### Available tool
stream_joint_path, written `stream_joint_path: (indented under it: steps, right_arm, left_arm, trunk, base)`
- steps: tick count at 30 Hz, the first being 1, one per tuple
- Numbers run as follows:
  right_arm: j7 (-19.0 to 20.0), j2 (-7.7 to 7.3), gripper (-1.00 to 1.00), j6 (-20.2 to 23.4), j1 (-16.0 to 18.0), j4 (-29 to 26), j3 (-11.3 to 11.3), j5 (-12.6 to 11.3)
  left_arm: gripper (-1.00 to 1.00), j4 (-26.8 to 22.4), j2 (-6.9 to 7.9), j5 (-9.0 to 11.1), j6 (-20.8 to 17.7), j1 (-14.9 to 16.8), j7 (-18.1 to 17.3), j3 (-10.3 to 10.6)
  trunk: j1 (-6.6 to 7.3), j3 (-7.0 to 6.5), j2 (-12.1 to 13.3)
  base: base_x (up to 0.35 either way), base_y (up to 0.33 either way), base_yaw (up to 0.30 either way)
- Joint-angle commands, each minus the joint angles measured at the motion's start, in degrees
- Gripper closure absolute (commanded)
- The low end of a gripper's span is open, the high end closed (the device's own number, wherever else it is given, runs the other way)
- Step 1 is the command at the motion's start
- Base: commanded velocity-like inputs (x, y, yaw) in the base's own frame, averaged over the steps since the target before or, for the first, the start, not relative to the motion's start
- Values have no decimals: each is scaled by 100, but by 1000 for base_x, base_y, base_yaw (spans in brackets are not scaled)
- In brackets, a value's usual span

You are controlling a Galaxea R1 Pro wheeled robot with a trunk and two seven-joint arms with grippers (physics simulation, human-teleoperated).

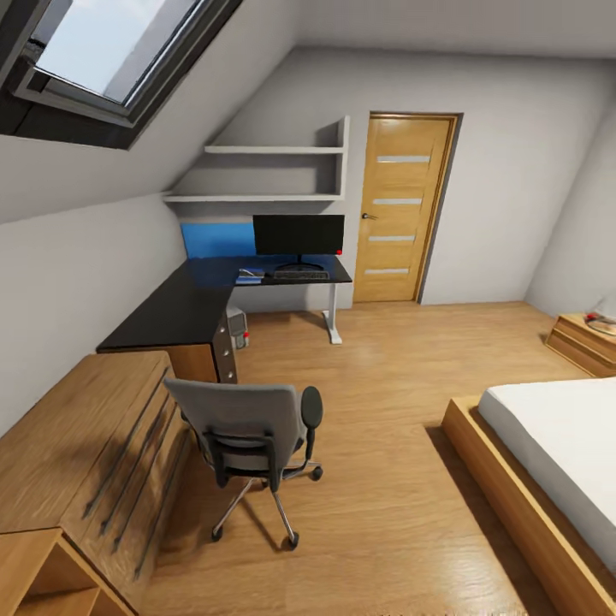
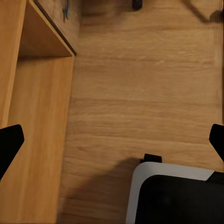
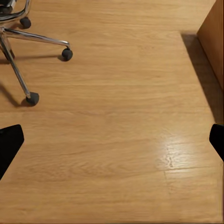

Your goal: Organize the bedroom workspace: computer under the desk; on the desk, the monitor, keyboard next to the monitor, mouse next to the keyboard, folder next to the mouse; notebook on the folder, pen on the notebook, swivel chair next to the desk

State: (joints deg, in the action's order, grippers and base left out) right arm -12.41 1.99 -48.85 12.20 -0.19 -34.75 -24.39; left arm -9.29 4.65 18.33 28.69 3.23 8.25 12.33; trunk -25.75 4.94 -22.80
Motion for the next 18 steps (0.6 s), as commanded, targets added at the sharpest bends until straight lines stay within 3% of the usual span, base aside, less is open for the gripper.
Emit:
stream_joint_path:
  steps: [1, 8, 18]
  right_arm:
    - [-33, 3, -100, -11, 7, 5, -49, -22]
    - [-33, 4, -100, -11, 4, 2, -49, -22]
    - [-39, 13, -100, -3, 7, 2, -49, -34]
  left_arm:
    - [-100, -3, 2, 30, 12, 2, 34, 50]
    - [-100, -3, 1, 29, -5, 2, 30, 50]
    - [-100, -3, -6, 23, -12, 2, 28, 63]
  trunk:
    - [-3, 11, -12]
    - [-3, 5, -12]
    - [-3, 40, -12]
  base:
    - [0, 38, -297]
    - [0, 132, -296]
    - [0, 275, -195]
